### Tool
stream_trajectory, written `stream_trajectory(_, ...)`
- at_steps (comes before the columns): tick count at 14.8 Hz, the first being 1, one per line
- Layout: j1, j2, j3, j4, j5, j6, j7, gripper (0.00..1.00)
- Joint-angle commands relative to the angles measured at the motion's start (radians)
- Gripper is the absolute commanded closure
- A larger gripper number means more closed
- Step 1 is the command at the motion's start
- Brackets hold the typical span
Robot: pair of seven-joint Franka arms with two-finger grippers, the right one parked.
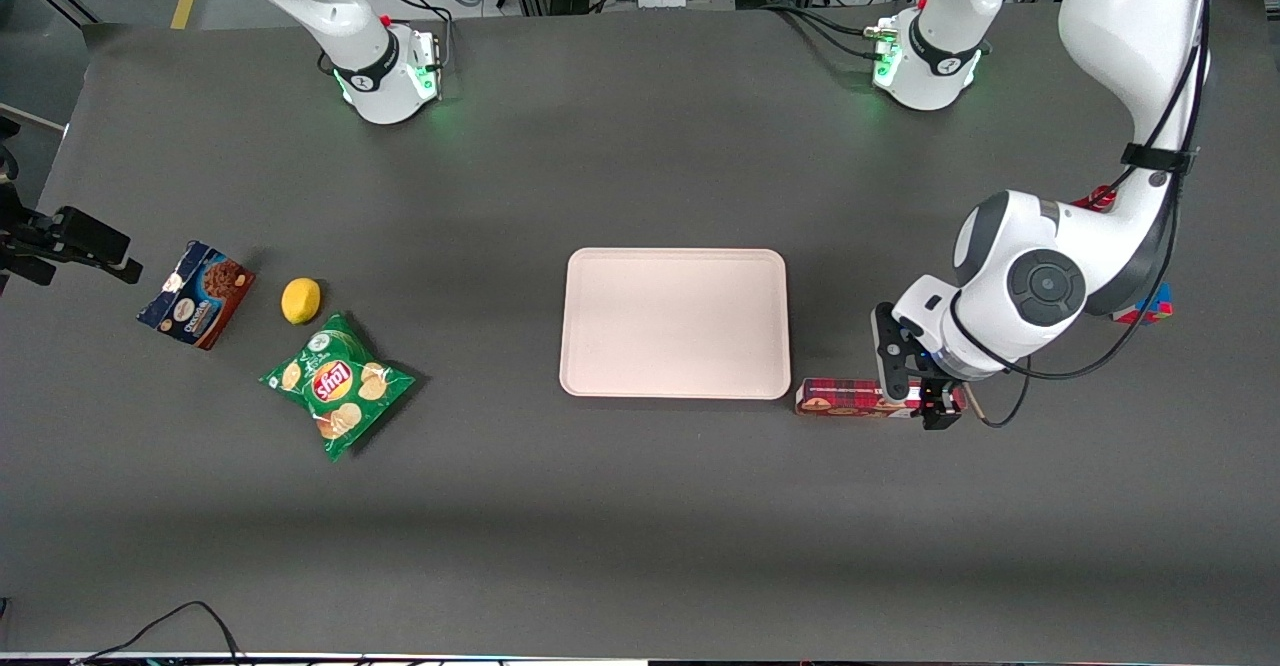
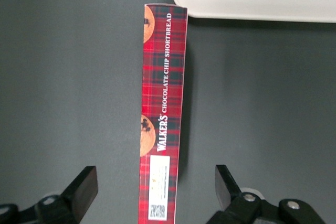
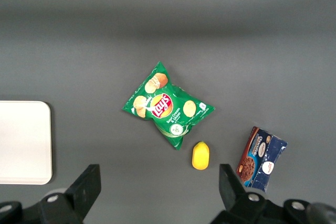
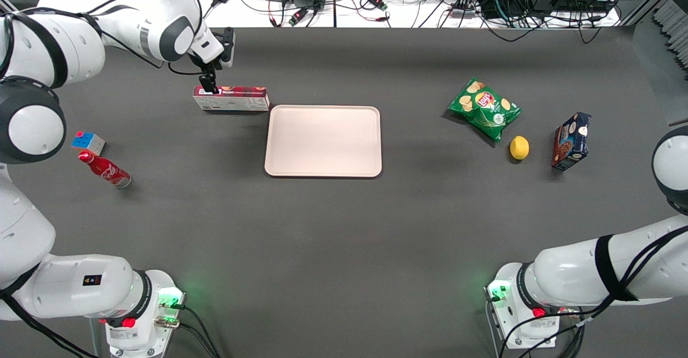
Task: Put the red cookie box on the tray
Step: 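Close the left gripper on the shortbread box's end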
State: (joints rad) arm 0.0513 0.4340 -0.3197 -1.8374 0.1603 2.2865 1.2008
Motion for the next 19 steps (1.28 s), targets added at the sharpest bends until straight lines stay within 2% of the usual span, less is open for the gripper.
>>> stream_trajectory(1, -0.004, 0.024, 0.002, -0.028, -0.007, 0.074, -0.014, 0.00)
stream_trajectory(13, -0.016, 0.114, 0.001, -0.046, 0.013, 0.203, -0.073, 0.00)
stream_trajectory(15, -0.013, 0.123, 0.002, -0.046, 0.051, 0.206, -0.084, 0.00)
stream_trajectory(17, -0.010, 0.126, 0.004, -0.048, 0.056, 0.218, -0.086, 0.00)
stream_trajectory(18, -0.005, 0.135, 0.004, -0.048, 0.056, 0.218, -0.084, 0.02)
stream_trajectory(19, -0.004, 0.138, 0.004, -0.046, 0.056, 0.218, -0.080, 0.09)
